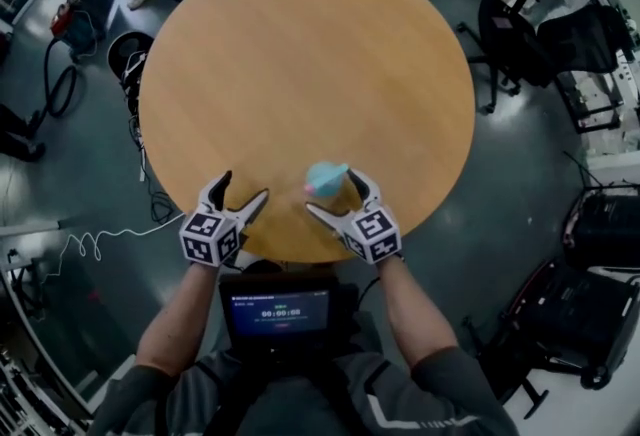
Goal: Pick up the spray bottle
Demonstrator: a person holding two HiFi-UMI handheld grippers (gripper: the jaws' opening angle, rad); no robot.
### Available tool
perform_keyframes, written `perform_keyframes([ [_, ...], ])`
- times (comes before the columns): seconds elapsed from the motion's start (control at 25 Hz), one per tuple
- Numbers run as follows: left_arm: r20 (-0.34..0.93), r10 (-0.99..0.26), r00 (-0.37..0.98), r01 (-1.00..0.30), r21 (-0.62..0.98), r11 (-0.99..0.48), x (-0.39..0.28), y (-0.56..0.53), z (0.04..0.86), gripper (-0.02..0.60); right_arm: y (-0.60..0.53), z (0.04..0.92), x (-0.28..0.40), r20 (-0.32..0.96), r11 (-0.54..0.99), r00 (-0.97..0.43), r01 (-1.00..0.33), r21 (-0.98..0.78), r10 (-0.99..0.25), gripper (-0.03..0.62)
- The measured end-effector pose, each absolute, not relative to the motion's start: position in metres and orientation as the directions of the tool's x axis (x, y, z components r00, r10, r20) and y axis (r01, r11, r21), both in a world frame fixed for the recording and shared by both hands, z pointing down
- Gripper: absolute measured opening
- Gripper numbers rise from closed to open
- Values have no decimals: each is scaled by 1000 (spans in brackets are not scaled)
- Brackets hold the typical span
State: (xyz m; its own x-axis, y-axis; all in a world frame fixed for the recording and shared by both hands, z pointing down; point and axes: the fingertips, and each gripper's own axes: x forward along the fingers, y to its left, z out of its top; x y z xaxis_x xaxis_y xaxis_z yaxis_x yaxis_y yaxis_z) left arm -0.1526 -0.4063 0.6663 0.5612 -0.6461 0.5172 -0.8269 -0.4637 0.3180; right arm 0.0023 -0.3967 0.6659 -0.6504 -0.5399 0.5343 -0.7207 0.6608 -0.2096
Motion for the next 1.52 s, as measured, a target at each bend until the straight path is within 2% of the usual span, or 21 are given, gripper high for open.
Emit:
perform_keyframes([
  [0.12, 553, -627, 550, -834, 317, -452, -159, -401, 681, 390, -402, 675, -4, 537, 653, -645, -727, -213, -543, 495],
  [0.2, 558, -628, 542, -839, 328, -434, -163, -399, 685, 390, -405, 681, -9, 541, 650, -643, -729, -215, -542, 523],
  [0.44, 517, -650, 557, -830, 367, -420, -160, -403, 688, 390, -418, 693, -18, 530, 639, -622, -747, -183, -576, 523],
  [1.0, 549, -610, 572, -820, 353, -451, -148, -416, 698, 388, -429, 694, -37, 529, 664, -616, -737, -125, -584, 520],
  [1.28, 527, -620, 582, -813, 374, -445, -151, -421, 691, 374, -434, 692, -39, 518, 661, -605, -744, -99, -604, 451],
  [1.44, 511, -630, 585, -811, 386, -440, -153, -423, 684, 370, -435, 683, -40, 506, 667, -617, -738, -104, -603, 445],
  [1.52, 501, -640, 583, -812, 383, -441, -153, -426, 678, 345, -436, 675, -41, 492, 672, -625, -733, -104, -606, 443],
])
